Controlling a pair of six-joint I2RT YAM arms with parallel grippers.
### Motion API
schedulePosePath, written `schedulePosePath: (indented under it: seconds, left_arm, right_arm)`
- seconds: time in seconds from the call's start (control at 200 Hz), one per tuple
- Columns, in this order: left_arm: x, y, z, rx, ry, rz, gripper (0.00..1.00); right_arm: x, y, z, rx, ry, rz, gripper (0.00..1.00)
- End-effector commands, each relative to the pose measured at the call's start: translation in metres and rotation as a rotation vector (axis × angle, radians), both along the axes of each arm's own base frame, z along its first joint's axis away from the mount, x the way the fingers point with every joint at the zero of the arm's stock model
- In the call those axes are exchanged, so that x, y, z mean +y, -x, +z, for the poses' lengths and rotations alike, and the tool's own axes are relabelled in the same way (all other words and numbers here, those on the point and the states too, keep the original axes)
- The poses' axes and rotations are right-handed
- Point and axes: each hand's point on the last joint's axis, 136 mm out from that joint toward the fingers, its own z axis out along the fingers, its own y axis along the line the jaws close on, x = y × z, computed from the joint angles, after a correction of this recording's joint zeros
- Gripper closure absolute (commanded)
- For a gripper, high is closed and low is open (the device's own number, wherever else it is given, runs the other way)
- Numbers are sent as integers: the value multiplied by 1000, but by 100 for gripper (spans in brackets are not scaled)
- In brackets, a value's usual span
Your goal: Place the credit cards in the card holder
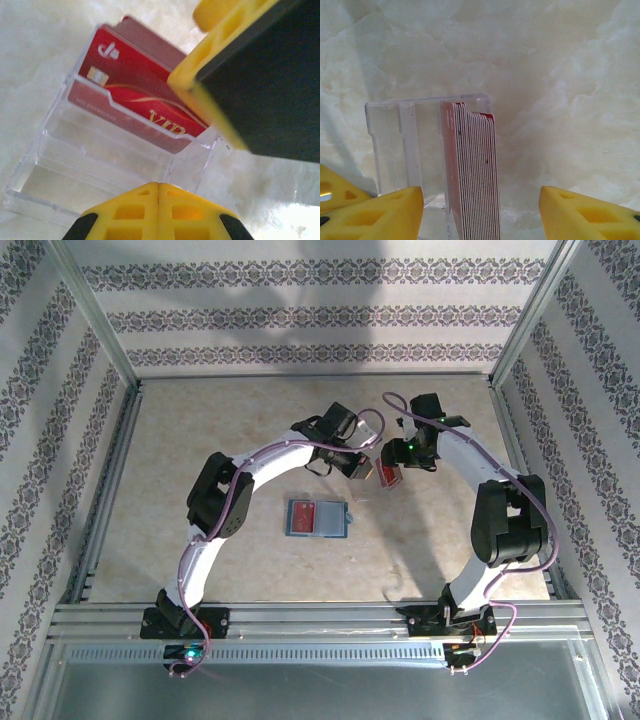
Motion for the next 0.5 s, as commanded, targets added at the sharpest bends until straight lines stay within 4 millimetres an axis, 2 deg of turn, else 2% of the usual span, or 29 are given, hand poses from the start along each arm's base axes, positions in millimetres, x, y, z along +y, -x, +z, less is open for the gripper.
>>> schedulePosePath:
  seconds: [0.0, 0.33, 0.495]
  left_arm:
    - [-2, 3, -3, 26, -11, -11, 100]
    - [7, 7, -41, 80, -87, 4, 100]
    - [10, 11, -51, 96, -108, 3, 100]
  right_arm:
    - [2, 0, -9, 10, -10, 21, 37]
    - [-7, -1, -21, 48, 18, -5, 38]
    - [-11, 1, -21, 49, 30, -10, 38]
